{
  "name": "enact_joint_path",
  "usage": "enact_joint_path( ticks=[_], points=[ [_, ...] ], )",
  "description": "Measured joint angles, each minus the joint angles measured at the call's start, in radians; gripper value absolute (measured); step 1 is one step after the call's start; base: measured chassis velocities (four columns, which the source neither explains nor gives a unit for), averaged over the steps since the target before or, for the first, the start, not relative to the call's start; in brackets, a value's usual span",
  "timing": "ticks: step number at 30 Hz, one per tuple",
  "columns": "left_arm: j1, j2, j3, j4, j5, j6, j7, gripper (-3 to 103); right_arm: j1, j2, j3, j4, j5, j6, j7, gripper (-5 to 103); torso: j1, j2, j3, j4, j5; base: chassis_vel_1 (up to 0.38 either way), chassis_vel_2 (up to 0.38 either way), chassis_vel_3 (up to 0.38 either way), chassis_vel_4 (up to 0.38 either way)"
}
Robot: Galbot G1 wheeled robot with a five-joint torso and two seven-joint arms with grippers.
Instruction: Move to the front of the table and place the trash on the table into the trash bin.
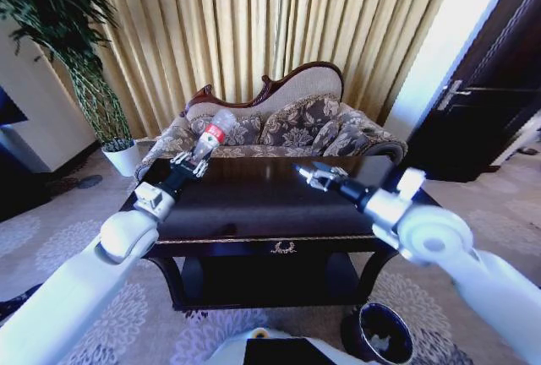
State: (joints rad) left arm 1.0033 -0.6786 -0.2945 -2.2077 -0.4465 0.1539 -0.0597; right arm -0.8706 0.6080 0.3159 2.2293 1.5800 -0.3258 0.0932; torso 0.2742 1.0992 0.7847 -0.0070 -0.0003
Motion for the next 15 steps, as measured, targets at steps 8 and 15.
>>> enact_joint_path(
  ticks=[8, 15],
  points=[
    [-0.089, 0.034, 0.136, -0.002, 0.001, -0.013, -0.002, 28, 0.151, 0.098, -0.165, -0.091, -0.026, -0.004, -0.029, 100, 0.0, 0.0, 0.0, -0.0006, 0.0, 0.0, 0.0, 0.0, 0.0],
    [-0.171, -0.01, 0.231, 0.033, -0.004, 0.008, -0.013, 28, 0.237, 0.167, -0.242, -0.152, -0.077, -0.01, -0.04, 100, 0.0, 0.0, 0.0, -0.0006, 0.0, 0.0, 0.0, 0.0, 0.0]
  ],
)
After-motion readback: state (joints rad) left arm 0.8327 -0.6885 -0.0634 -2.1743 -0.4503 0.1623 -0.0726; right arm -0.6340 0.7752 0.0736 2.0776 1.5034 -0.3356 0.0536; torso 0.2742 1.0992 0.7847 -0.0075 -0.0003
